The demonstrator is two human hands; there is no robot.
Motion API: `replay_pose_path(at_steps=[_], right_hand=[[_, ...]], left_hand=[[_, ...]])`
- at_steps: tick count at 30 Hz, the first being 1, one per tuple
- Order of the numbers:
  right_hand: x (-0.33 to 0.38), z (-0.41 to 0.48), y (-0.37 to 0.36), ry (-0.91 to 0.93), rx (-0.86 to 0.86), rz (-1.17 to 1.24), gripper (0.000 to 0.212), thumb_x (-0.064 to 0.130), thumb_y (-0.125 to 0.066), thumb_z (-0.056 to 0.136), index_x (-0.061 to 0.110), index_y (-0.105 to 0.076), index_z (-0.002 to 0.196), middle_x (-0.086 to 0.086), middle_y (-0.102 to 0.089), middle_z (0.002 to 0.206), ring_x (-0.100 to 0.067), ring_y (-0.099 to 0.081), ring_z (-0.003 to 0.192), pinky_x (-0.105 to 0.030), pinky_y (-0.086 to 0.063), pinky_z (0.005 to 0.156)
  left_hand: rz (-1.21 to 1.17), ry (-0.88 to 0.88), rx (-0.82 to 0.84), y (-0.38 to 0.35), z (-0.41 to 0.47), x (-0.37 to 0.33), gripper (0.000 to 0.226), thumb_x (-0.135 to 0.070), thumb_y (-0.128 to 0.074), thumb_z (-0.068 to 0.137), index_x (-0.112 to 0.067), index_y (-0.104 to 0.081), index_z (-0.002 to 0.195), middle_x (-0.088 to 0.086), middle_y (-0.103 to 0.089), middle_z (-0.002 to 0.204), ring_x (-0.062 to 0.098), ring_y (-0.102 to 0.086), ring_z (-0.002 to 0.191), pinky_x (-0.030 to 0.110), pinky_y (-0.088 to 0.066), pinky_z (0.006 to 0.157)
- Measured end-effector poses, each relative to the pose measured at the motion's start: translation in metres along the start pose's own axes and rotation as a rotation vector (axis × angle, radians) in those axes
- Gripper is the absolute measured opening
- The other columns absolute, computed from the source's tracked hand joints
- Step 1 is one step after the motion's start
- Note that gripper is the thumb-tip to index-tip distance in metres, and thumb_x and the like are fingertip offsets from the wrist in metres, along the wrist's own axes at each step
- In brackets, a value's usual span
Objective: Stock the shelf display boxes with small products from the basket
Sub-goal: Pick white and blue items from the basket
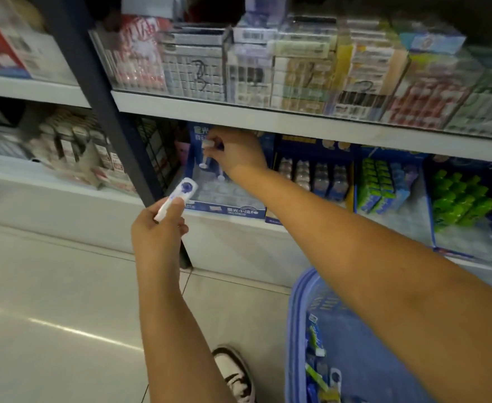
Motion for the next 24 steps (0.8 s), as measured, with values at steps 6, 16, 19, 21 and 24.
replay_pose_path(at_steps=[6,16,19,21,24], right_hand=[[-0.004,0.011,-0.012,0.029,0.113,-0.063,0.022,0.019,-0.055,0.092,0.011,-0.064,0.11,-0.006,-0.065,0.112,-0.014,-0.057,0.095,-0.017,-0.034,0.072],[0.007,0.027,-0.008,-0.055,0.252,-0.27,0.023,0.023,-0.051,0.092,0.011,-0.063,0.107,-0.009,-0.064,0.108,-0.027,-0.06,0.101,-0.026,-0.038,0.073],[0.013,0.023,-0.004,-0.149,0.334,-0.111,0.027,0.019,-0.048,0.094,0.006,-0.059,0.115,-0.009,-0.062,0.109,-0.026,-0.058,0.107,-0.027,-0.041,0.078],[0.02,0.012,0.004,-0.113,0.29,-0.037,0.029,0.018,-0.052,0.093,0.009,-0.054,0.121,-0.006,-0.06,0.112,-0.022,-0.057,0.104,-0.025,-0.043,0.081],[0.022,-0.024,0.026,0.033,0.29,0.142,0.031,0.013,-0.053,0.09,0.02,-0.055,0.12,0.004,-0.06,0.101,-0.007,-0.054,0.077,-0.022,-0.047,0.073]], left_hand=[[-0.078,-0.031,0.002,0.01,0.009,0.009,0.013,-0.028,-0.068,0.085,-0.028,-0.071,0.097,-0.005,-0.071,0.098,0.006,-0.068,0.084,0.016,-0.051,0.069],[-0.075,-0.037,0.039,0.001,0.016,0.016,0.015,-0.028,-0.067,0.087,-0.022,-0.068,0.1,-0.007,-0.072,0.092,0.0,-0.069,0.081,0.018,-0.05,0.075],[-0.032,-0.082,0.058,-0.005,0.015,0.013,0.02,-0.031,-0.062,0.09,-0.025,-0.066,0.108,-0.011,-0.07,0.096,-0.005,-0.067,0.082,0.014,-0.049,0.074],[0.009,-0.115,0.057,-0.007,0.013,0.011,0.022,-0.033,-0.061,0.09,-0.026,-0.065,0.111,-0.013,-0.068,0.095,-0.003,-0.066,0.082,0.009,-0.047,0.069],[0.033,-0.15,0.037,-0.008,0.011,0.008,0.02,-0.033,-0.066,0.086,-0.027,-0.065,0.105,-0.01,-0.069,0.094,0.003,-0.066,0.086,0.012,-0.047,0.069]])
Point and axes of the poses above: each hand's wrist, its own z-axis towards the middle knuckle, its own y-axis out of the back of the hand, x = y × z, the point moved 1 cm from there along z, towards the middle knuckle
